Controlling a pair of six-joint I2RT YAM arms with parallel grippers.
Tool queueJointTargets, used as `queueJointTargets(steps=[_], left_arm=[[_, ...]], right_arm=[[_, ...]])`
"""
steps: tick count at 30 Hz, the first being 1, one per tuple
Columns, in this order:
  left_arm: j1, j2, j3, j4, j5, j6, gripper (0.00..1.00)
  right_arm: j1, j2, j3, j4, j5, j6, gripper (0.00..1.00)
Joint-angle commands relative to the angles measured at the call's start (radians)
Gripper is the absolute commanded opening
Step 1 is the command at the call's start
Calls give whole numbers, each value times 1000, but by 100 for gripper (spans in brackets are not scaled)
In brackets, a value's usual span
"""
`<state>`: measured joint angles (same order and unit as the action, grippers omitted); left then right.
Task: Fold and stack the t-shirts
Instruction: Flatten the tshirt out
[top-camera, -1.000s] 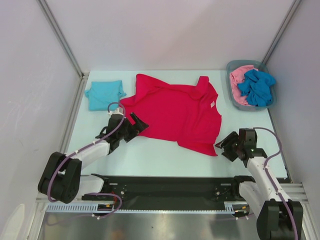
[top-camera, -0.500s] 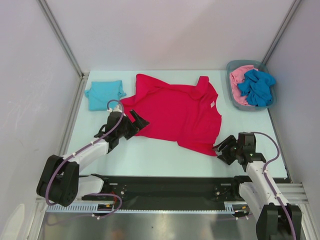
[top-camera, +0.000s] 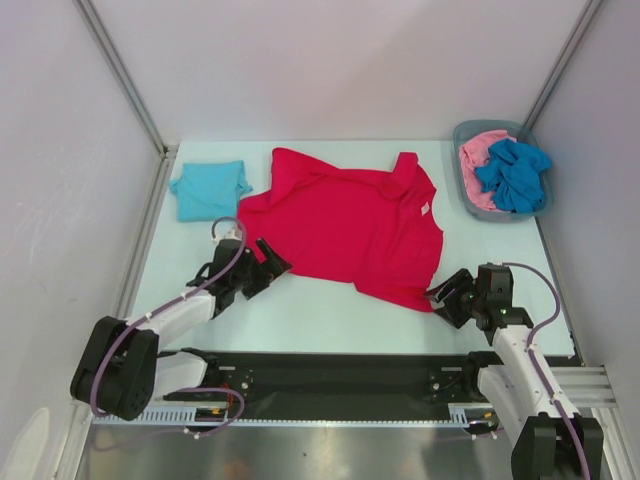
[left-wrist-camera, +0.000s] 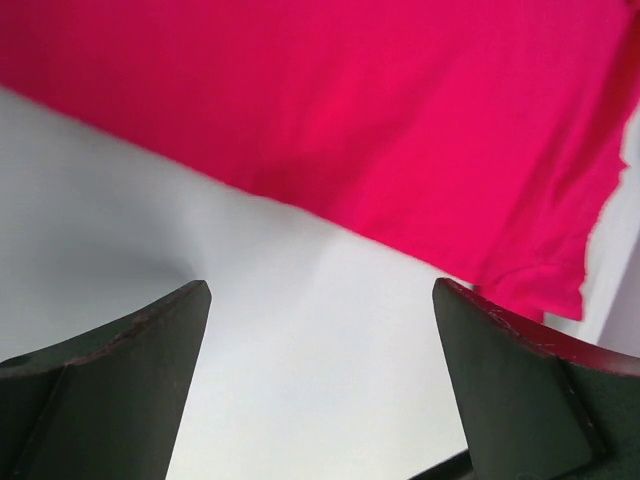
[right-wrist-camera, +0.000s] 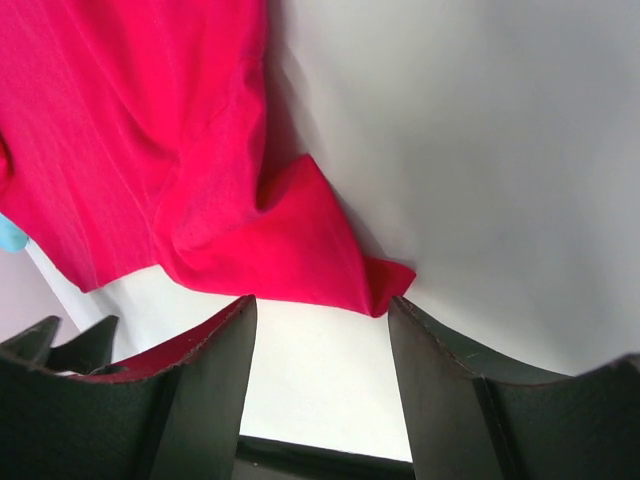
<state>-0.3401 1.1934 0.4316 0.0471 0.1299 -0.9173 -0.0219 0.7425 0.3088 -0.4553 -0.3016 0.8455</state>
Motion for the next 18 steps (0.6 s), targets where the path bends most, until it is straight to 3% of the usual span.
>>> queueJointTargets(steps=[1,8,13,18], left_arm=[[36,-22,-40,2,-49,-12,100],[102,61,-57,52,-13,6,100],[105,144,-28,114,4,0,89],[98,247,18,165,23,-11,87]], right_arm=[[-4,6,29,6,-2,1,61],[-6,27,6,41,-11,-8,61],[-6,58,-46,116,-30,10,61],[-4,95,-83,216,-48,32,60]])
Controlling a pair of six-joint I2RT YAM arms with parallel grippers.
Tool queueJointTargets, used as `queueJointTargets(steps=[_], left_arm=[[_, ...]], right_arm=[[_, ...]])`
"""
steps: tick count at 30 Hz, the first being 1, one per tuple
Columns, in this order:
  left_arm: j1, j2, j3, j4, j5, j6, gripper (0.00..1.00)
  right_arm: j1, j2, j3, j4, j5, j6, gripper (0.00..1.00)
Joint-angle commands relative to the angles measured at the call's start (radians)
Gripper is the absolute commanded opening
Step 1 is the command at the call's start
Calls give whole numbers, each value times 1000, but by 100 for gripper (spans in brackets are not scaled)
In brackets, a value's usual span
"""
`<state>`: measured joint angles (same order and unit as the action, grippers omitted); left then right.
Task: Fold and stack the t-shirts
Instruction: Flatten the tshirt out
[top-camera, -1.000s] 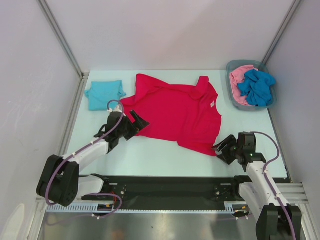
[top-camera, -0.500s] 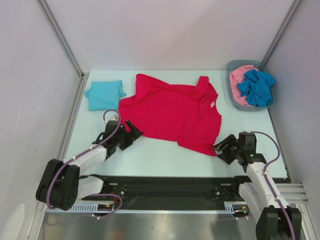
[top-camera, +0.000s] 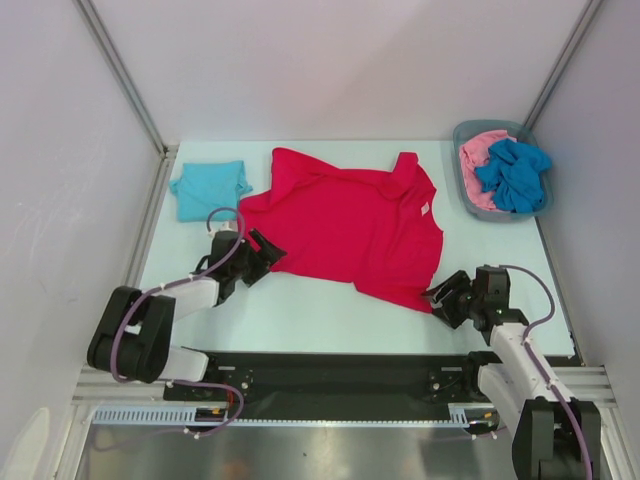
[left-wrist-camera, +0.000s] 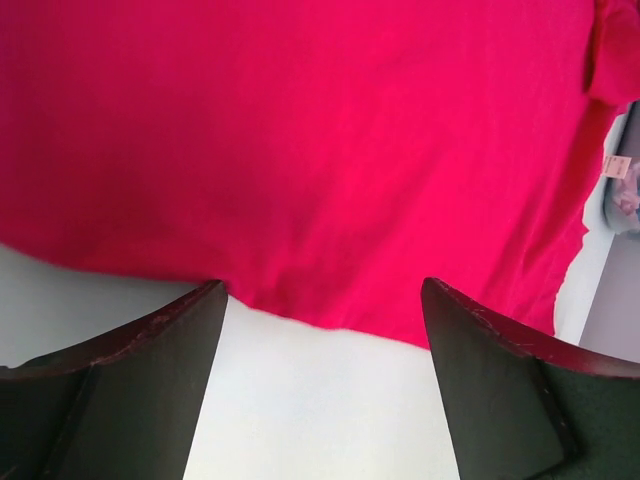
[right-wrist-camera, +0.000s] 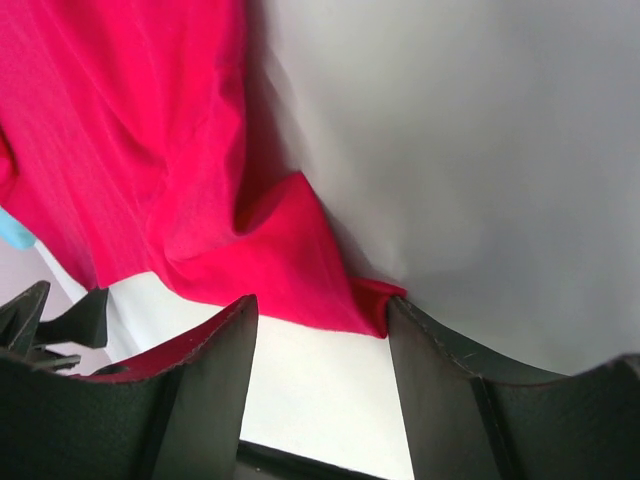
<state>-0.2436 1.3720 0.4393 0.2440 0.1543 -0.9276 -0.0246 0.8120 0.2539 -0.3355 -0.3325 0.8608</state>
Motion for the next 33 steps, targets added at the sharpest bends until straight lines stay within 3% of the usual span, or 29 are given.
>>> queueJointTargets(steps=[1,10,13,15,17,18,19,20,21,27,33], left_arm=[[-3,81,15,-28,-2,-4,87],[-66,157,59,6,-9,-27,83],[-69,154,61,8,-10,-24,80],[-69,147,55,6,-13,-19,78],[-72,139,49,6,-10,-17,72],[-75,136,44,6,-9,-17,68],[-82,130,41,5,-7,-17,65],[-85,116,39,-2,-4,-16,61],[-89,107,33,-5,-5,-16,48],[-112,41,27,-77,-15,-5,1],[-143,-71,12,-155,-33,-1,0]], right_arm=[[0,48,-31,110,-20,26,59],[87,157,-24,234,12,78,56],[89,164,-15,236,18,75,43],[91,156,-8,222,23,70,27],[89,145,-4,213,30,70,14],[91,136,-4,207,30,70,3],[91,133,2,202,32,69,0],[89,130,4,190,36,67,0],[91,119,7,184,39,66,0],[92,38,50,98,72,60,0],[92,-36,99,17,89,47,0]])
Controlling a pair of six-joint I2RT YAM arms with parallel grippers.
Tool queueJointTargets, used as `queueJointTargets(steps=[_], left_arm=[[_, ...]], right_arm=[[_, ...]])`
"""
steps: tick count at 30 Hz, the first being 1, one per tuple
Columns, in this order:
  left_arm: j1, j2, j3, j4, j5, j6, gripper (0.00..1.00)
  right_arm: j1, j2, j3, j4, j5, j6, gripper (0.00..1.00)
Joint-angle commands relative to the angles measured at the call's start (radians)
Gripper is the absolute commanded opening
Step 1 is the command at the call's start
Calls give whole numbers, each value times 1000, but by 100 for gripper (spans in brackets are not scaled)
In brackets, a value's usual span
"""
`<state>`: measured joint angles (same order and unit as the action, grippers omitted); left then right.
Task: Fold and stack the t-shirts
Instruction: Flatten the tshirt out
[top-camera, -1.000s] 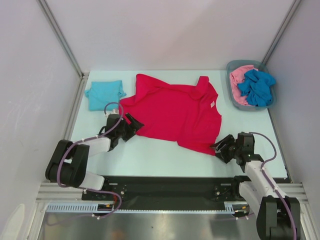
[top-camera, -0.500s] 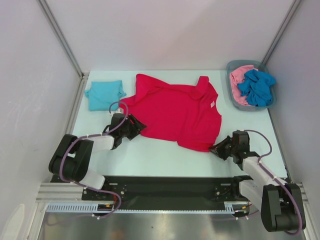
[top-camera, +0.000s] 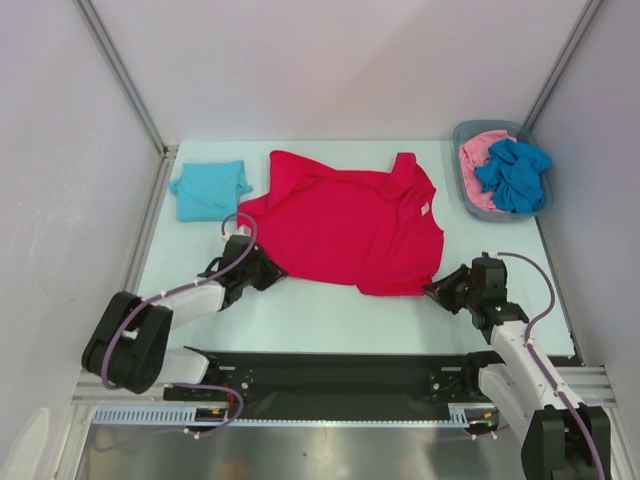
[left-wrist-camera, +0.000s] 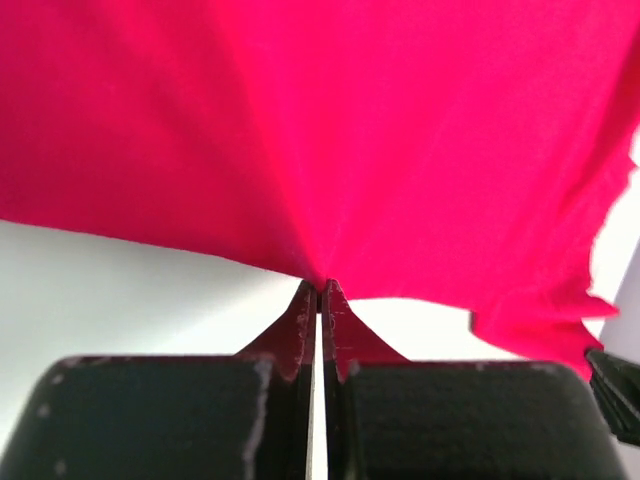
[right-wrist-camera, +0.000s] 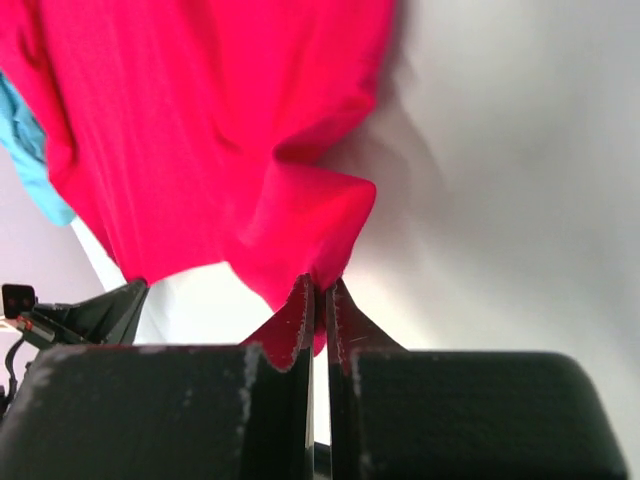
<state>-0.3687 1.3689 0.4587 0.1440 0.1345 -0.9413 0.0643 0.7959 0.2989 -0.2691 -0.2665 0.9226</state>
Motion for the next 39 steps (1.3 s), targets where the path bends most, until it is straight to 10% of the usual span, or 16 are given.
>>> queueJointTargets(steps=[1,18,39], left_arm=[[-24,-106,-9,-67,-16,13,0],[-466,-572,-34,-483,-200,-188,0],[-475,-542,-46,-537,-207,-168,5]], right_arm=[[3,-18,55,-53,21,-13,0],[-3,-178,252,-278,19,-11,0],[-12,-205,279,-355,46,-27,0]])
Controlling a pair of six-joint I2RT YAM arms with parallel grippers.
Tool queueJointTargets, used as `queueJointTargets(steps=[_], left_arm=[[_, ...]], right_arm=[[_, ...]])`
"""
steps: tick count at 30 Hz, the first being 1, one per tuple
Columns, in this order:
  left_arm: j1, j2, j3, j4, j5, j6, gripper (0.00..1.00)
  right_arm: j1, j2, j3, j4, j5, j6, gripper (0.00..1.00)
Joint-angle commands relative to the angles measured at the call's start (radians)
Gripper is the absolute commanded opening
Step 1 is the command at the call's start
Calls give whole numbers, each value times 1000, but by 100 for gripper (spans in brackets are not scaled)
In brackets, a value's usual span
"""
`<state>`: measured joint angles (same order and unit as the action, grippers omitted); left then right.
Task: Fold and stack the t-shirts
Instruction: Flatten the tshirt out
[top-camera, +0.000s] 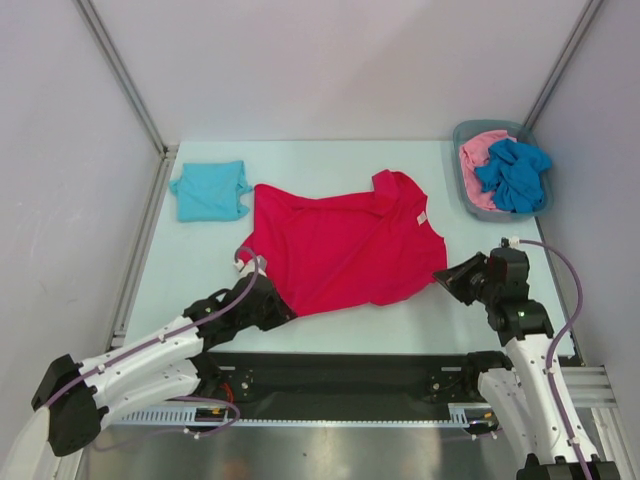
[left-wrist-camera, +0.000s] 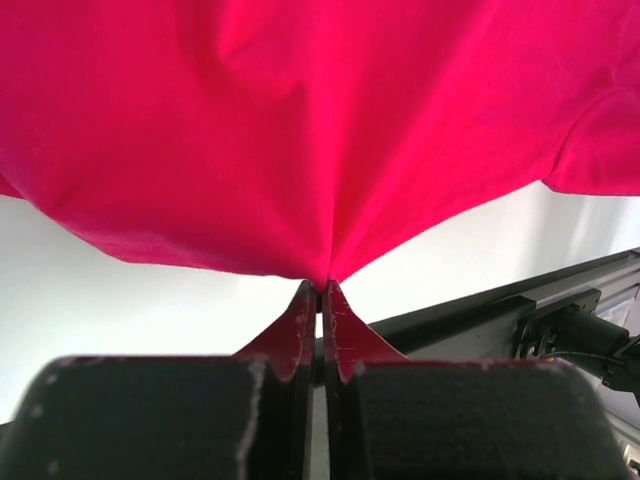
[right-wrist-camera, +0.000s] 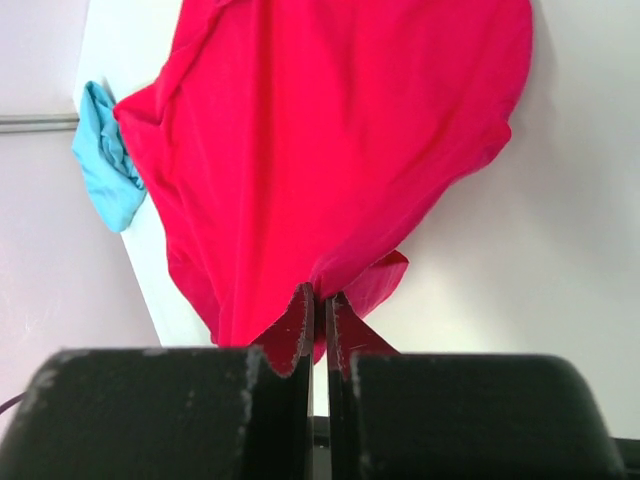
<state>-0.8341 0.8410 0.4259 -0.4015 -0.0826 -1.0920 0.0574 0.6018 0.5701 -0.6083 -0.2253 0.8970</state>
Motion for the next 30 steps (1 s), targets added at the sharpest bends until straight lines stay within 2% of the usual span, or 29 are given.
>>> queueJointTargets(steps=[1,5,6,8,9,10,11,13,14,17,20,25,30], left_arm=[[-11,-13,-16,9,14,-19,5],[-11,-14,-16,10,20,-17,13],[-13,-13,-12,12,23,-16,23],[-11,-8,-10,12,29,-9,34],[-13,-5,-9,13,32,-8,45],[-13,1,-7,12,33,-5,50],[-13,0,-7,12,34,-2,61],[-13,3,-6,12,34,-3,68],[-14,3,-3,10,30,-2,70],[-14,-3,-1,4,27,-3,72],[-14,-10,1,-2,21,-2,73],[-14,-2,14,-3,21,1,73],[-14,12,14,-3,20,6,75]], right_arm=[[-5,-14,10,-27,6,-4,0],[-5,-23,24,-71,23,-16,0],[-5,-23,22,-77,26,-17,0],[-5,-31,19,-91,29,-17,0],[-5,-33,16,-93,29,-18,0],[-5,-36,16,-93,32,-17,1],[-5,-36,14,-93,32,-17,8],[-7,-36,19,-93,34,-18,16],[-5,-34,22,-93,37,-20,23],[-5,-33,39,-110,53,-27,30],[-4,-33,66,-143,84,-36,32],[-2,-34,102,-203,165,-41,33],[-2,-10,55,-159,124,-38,34]])
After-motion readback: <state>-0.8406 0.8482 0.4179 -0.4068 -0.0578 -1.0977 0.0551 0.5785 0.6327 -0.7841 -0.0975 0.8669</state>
